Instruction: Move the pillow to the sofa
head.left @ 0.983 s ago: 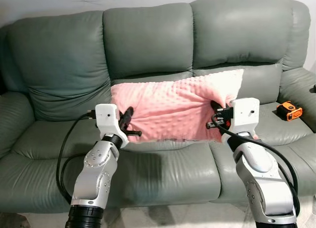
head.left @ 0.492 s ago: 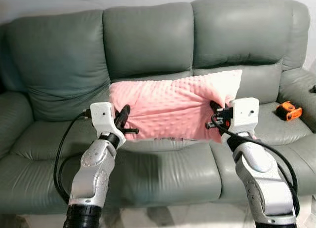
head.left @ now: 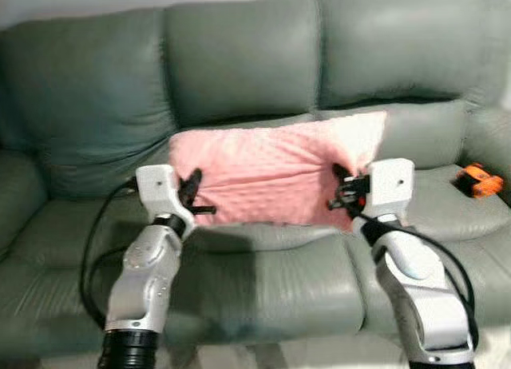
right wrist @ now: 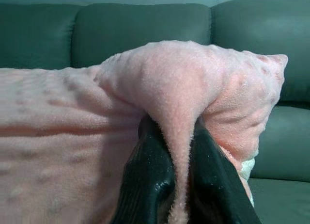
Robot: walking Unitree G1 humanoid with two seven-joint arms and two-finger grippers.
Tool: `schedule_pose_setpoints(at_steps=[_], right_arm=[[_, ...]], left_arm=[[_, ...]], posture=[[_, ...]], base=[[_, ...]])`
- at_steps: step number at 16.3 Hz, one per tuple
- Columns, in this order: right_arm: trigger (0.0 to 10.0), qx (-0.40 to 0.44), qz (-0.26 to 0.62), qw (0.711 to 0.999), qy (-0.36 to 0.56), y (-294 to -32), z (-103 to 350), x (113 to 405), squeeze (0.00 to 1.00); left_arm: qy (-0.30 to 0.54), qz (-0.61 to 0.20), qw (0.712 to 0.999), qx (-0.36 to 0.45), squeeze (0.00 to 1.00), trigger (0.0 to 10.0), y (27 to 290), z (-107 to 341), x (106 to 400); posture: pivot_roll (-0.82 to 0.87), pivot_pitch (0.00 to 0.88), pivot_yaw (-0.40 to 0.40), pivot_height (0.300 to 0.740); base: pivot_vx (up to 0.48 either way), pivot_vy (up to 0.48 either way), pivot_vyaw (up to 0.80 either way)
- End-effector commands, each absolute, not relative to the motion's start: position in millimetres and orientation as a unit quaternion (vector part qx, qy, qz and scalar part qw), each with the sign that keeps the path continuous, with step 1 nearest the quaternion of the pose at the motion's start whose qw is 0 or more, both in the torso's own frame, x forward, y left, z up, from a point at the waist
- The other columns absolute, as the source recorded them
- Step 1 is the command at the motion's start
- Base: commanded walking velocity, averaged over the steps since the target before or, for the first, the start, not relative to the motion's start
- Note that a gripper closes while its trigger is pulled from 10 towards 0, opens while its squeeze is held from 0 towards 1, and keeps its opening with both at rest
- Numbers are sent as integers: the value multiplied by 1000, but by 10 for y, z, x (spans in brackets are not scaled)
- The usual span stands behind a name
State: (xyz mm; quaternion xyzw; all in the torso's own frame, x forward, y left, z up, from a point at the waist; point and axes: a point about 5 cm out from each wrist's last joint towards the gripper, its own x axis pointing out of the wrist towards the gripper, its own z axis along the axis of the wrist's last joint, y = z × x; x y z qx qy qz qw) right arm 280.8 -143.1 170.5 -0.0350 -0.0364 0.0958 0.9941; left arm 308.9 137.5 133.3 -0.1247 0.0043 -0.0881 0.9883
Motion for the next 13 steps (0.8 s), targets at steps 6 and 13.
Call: schedule_pose_setpoints(at_steps=[6, 13], right_arm=[[10000, -37, 84, 994, -53, -1497, 1766, 2802, 0], [10000, -42, 103, 992, -56, -1444, 1716, 2785, 0]], left_arm=[[-4, -89, 988, -123, 0, 10000, 1355, 1368, 3104], [9, -46, 996, -71, 0, 10000, 1515, 1280, 3112]], posture=[[-169, 6, 73, 740], [-157, 3, 73, 740]], base=[[137, 0, 0], [0, 0, 165]])
